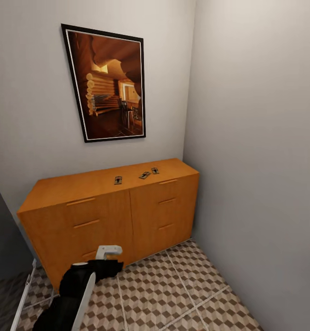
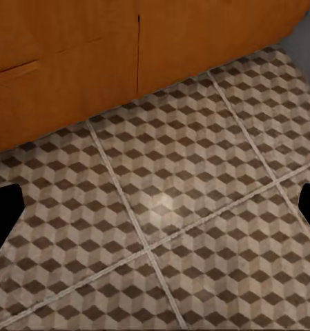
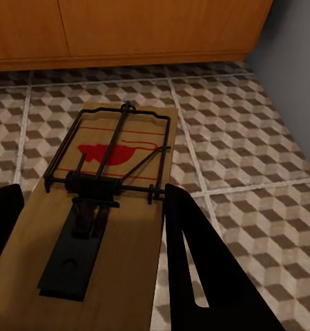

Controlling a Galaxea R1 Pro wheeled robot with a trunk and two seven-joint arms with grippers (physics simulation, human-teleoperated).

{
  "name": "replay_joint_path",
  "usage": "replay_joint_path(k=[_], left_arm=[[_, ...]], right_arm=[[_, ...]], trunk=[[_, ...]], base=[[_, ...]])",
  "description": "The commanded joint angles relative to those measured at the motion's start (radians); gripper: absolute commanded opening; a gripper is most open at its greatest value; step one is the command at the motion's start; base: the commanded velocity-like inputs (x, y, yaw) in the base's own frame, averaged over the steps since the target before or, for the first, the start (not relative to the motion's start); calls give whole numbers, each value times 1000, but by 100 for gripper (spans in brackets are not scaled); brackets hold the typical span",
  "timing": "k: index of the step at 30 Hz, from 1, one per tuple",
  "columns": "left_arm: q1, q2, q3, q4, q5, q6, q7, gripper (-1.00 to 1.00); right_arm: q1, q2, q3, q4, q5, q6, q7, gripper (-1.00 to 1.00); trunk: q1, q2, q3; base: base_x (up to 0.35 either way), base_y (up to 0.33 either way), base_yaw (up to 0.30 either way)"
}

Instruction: Take the four mousetraps from the cabinet in the bathroom and place them on the bathroom floor. Make sure all four end up on the same floor surface, and ensure that at least two of them are either under or directly next to the same bathroom sink.

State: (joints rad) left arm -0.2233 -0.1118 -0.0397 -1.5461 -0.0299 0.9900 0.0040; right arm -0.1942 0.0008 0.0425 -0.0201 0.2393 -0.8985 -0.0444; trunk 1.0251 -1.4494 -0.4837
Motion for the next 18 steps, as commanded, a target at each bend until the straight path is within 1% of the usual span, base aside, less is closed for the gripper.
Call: replay_joint_path(k=[1,2,4,5,6,7,8,9,11,12,13,14,15,16,17,18], left_arm=[[-39,-5,-1,1,-13,6,0,100],[-58,-8,-1,3,-18,6,1,100],[-147,-16,-2,17,-40,11,1,100],[-174,-17,-2,24,-44,13,1,100],[-231,-19,-2,41,-50,16,1,100],[-260,-20,-2,53,-52,17,1,100],[-319,-22,-2,85,-55,18,1,100],[-348,-23,-2,103,-56,19,1,100],[-459,-27,-2,183,-59,20,1,100],[-487,-28,-2,203,-59,20,1,100],[-546,-29,-2,240,-60,20,2,100],[-577,-30,-2,259,-60,21,2,100],[-636,-31,-2,298,-60,20,2,100],[-666,-31,-2,318,-60,20,2,100],[-722,-32,-2,359,-60,20,3,100],[-749,-32,-2,381,-60,20,3,100]], right_arm=[[-1,0,4,0,-2,-2,1,-100],[-1,0,3,0,-2,-1,1,-100],[-1,0,3,0,-2,0,1,-100],[-1,0,2,0,-2,0,1,-100],[-1,1,2,0,-2,1,1,-100],[-1,1,2,0,-2,1,1,-100],[-1,1,2,-1,-2,1,1,-100],[-1,1,1,-1,-2,1,1,-100],[-1,1,1,-1,-2,1,1,-100],[-1,1,1,-1,-2,1,1,-100],[-1,0,0,-1,-2,1,1,-100],[-1,0,0,-1,-2,1,1,-100],[-1,0,0,-1,-2,2,0,-100],[-1,0,-1,-2,-2,2,0,-100],[-1,0,-1,-2,-2,2,0,-100],[-1,-1,-1,-2,-2,3,0,-100]], trunk=[[0,-1,-1],[0,-1,-1],[0,-1,-1],[0,-1,-1],[0,-1,-1],[0,-1,-1],[0,-1,-1],[0,-1,-1],[0,-1,-1],[0,-1,-1],[0,-1,-1],[0,-1,-1],[0,-1,-1],[0,-1,-1],[0,-1,-1],[0,-1,-1]], base=[[0,0,0],[0,0,0],[0,0,0],[0,0,0],[0,0,0],[0,0,0],[0,0,0],[0,0,0],[0,0,0],[0,0,0],[0,0,0],[0,0,0],[0,0,0],[0,0,0],[0,0,0],[0,0,0]])
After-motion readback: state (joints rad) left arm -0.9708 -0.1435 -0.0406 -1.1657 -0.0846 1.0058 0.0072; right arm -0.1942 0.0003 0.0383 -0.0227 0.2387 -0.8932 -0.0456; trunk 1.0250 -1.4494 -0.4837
